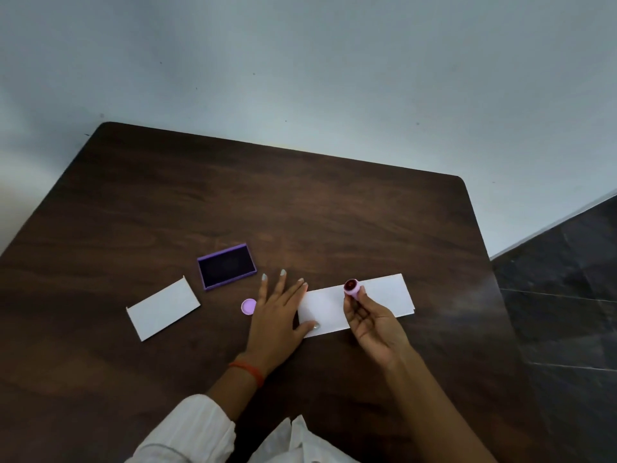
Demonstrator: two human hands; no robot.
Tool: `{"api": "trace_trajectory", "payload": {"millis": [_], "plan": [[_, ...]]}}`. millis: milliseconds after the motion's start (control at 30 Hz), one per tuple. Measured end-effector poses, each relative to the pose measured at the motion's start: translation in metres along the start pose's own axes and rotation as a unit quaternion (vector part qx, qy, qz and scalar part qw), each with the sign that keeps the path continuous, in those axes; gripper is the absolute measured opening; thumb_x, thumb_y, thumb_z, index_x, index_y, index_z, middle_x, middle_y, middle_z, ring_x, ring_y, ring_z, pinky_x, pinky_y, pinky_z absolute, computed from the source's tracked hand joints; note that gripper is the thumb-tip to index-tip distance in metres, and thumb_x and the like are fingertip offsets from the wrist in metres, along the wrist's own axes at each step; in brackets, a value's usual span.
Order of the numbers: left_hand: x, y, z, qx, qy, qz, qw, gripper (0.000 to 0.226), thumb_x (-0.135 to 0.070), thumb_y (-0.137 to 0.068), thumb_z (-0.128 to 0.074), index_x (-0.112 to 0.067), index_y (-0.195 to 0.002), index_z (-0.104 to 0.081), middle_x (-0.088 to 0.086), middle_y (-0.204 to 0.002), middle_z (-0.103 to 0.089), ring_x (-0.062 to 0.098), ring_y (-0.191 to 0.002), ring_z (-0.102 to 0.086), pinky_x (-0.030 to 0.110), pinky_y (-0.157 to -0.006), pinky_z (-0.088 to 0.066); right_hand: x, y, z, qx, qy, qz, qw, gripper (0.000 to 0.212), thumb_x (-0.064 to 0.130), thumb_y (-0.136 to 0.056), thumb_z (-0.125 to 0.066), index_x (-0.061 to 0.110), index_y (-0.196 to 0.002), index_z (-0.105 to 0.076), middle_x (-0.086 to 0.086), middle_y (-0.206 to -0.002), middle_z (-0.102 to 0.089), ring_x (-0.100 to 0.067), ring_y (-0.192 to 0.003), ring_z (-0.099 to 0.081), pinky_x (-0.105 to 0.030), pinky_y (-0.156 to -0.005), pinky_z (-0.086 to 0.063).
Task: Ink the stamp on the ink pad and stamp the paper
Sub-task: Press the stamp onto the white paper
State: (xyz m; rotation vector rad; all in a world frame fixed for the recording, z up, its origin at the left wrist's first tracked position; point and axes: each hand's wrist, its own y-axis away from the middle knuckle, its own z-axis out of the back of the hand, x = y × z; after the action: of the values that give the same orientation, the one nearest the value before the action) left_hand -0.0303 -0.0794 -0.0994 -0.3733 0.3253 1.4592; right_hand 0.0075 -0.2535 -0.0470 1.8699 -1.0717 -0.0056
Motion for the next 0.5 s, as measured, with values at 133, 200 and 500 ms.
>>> {"api": "trace_trajectory", "payload": {"millis": [133, 200, 500], "plan": [[0.007, 0.004, 0.005, -0.027, 0.009, 0.007, 1.000, 0.069, -0.054, -0.081, -0.054, -0.022, -0.138, -0.033, -0.003, -0.147, -0.037, 0.015, -0.142, -0.010, 0.041, -0.115, 0.008, -0.005, -0.005, -0.007, -0.009, 0.121, 0.030, 0.992, 0.010, 0.007, -0.080, -0.064, 0.005, -0.084, -0.073, -0.010, -0.082, -0.076, -0.016, -0.077, -0.071, -0.026, -0.063, -0.060], [0.010, 0.006, 0.007, -0.033, 0.008, 0.006, 0.999, 0.068, -0.056, -0.080, -0.054, -0.022, -0.137, -0.036, -0.002, -0.146, -0.040, 0.014, -0.141, -0.011, 0.041, -0.114, 0.008, -0.009, -0.007, -0.010, -0.022, 0.172, 0.049, 0.984, 0.012, 0.008, -0.082, -0.063, 0.006, -0.090, -0.071, -0.010, -0.086, -0.074, -0.018, -0.082, -0.070, -0.027, -0.069, -0.058], [0.016, 0.010, 0.007, 0.008, -0.021, 0.014, 1.000, 0.061, -0.060, -0.084, -0.042, -0.029, -0.136, -0.036, -0.006, -0.150, -0.032, 0.017, -0.144, -0.006, 0.044, -0.113, 0.015, -0.024, -0.019, -0.018, -0.116, 0.346, 0.113, 0.924, 0.018, 0.015, -0.079, -0.068, 0.010, -0.096, -0.068, 0.001, -0.081, -0.069, -0.014, -0.080, -0.067, -0.015, -0.062, -0.055]]}}
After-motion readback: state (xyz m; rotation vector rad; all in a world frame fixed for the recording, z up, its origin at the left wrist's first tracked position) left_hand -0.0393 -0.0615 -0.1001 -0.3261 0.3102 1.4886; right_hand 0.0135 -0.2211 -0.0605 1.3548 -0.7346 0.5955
